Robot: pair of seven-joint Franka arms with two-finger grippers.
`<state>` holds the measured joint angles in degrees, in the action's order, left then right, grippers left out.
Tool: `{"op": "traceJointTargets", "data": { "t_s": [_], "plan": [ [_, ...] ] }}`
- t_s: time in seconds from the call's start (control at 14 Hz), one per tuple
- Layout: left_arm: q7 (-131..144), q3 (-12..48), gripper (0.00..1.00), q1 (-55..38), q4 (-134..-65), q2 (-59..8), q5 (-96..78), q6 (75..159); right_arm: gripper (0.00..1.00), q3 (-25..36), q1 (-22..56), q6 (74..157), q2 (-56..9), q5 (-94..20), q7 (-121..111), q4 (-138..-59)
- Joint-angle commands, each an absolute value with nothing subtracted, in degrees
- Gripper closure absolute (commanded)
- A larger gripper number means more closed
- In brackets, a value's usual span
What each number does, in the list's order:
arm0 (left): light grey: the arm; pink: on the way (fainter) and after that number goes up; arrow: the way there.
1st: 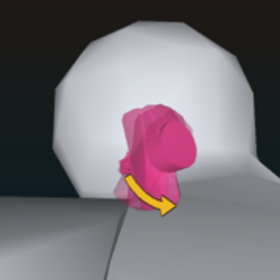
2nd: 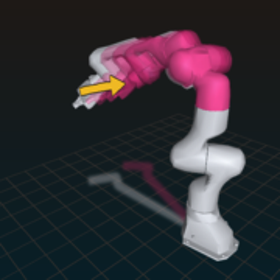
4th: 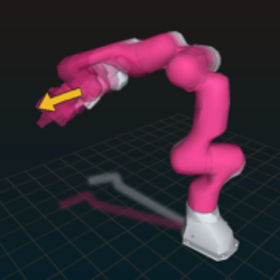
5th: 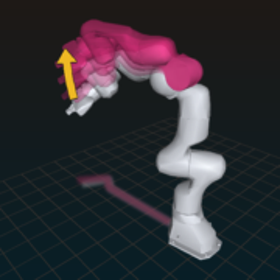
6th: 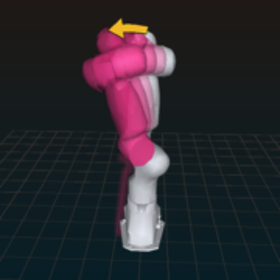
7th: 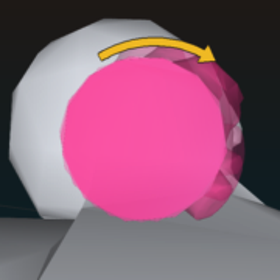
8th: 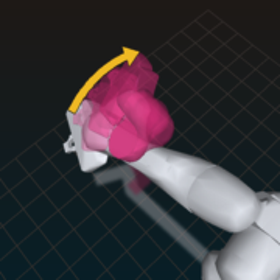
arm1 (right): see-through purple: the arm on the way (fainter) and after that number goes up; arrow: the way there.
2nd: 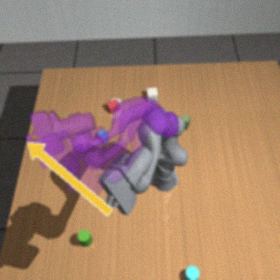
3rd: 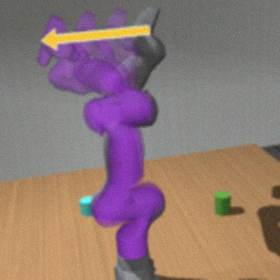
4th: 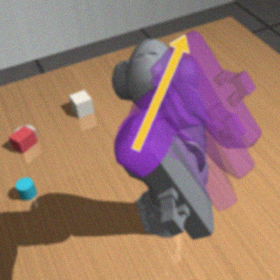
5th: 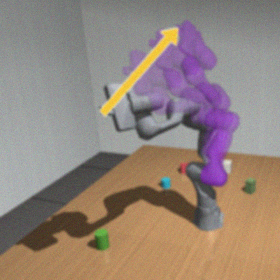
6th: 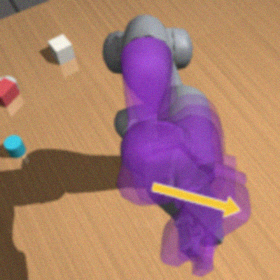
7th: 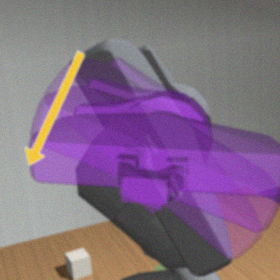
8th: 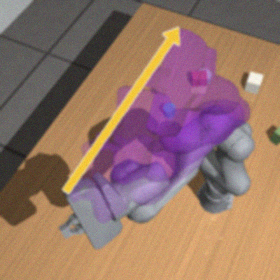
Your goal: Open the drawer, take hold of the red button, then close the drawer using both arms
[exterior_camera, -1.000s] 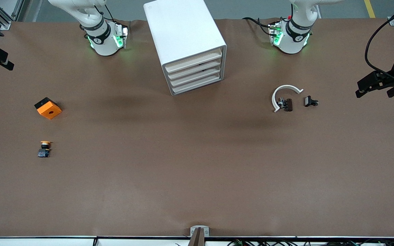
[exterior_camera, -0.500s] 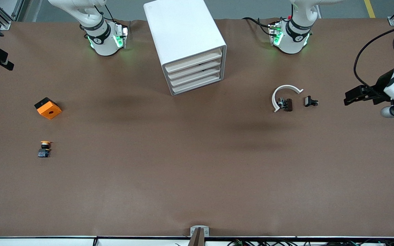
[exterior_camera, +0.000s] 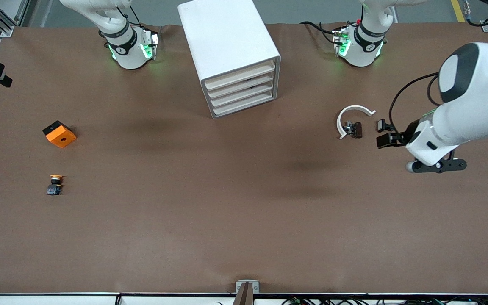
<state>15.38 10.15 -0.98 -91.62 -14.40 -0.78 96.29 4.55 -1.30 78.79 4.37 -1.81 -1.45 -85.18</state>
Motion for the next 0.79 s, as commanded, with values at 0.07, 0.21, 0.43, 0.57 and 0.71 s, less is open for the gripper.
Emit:
{"op": "traceJointTargets", "data": {
  "t_s": [0.07,0.21,0.43,0.57,0.71],
  "plan": [
    [25.4,10.7,0.00,-4.6,-90.2,-19.1,-0.6,98.7,0.00,4.3,-1.3,78.5,1.1,-1.1,-1.3,-85.0],
    [31.3,10.7,0.00,-6.3,-88.4,-22.0,-2.1,99.0,0.00,4.3,-1.5,78.7,-2.5,-1.7,-2.3,-84.5],
    [41.8,10.7,0.00,-9.8,-83.6,-27.8,-3.6,99.1,0.00,4.3,-1.9,79.3,-4.0,-1.4,-3.7,-84.4],
    [50.9,10.7,0.00,-11.9,-81.3,-30.7,-7.2,99.1,0.00,4.4,-2.8,79.4,-6.7,-1.1,-3.8,-84.4],
    [57.5,10.7,0.00,-13.3,-79.5,-32.8,-11.8,99.1,0.00,4.4,-3.9,79.4,-8.6,-0.6,-3.9,-84.3]
  ]
}}
